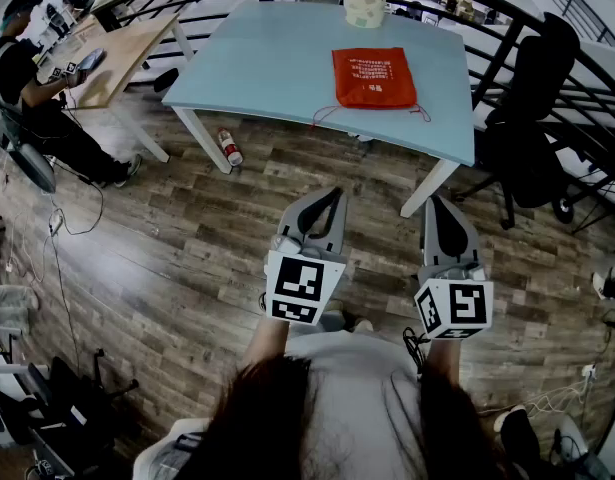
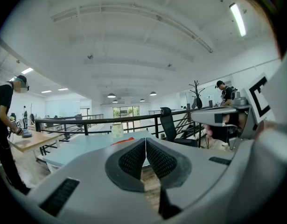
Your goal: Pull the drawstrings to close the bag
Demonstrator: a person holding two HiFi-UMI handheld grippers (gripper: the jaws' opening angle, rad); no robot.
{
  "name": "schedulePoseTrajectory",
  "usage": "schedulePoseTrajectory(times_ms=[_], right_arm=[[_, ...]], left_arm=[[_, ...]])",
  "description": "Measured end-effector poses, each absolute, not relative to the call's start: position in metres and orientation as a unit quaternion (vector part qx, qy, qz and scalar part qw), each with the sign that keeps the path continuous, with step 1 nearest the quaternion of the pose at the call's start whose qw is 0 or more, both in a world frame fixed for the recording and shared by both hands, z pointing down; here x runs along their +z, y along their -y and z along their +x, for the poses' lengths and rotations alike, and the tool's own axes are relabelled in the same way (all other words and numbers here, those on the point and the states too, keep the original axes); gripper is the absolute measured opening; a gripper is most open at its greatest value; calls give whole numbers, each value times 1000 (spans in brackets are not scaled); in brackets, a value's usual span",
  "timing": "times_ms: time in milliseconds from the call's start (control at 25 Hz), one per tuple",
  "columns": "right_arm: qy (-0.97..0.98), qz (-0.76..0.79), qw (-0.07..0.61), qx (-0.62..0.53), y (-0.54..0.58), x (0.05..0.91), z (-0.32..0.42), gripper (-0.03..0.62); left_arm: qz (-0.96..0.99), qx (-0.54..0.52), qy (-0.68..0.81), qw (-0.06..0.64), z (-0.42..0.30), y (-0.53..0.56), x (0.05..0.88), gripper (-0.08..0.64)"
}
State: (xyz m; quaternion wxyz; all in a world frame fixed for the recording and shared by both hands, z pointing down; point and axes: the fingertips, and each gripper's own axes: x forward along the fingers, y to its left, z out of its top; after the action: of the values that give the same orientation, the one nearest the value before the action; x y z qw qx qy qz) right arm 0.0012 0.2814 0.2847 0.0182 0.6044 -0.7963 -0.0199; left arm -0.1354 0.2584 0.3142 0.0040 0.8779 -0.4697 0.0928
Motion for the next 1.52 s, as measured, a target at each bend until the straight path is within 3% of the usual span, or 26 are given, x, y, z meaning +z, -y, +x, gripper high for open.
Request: schedulePoseTrajectory(times_ms=[800,1520], right_arm=[[772,635,13,-8,-263,294,-3,25],[799,601,16,1,-146,306,49,25]], left_arm=[[885,94,457,1,-141,-223,329,18],[866,103,490,-11,-86,-103,325,18]])
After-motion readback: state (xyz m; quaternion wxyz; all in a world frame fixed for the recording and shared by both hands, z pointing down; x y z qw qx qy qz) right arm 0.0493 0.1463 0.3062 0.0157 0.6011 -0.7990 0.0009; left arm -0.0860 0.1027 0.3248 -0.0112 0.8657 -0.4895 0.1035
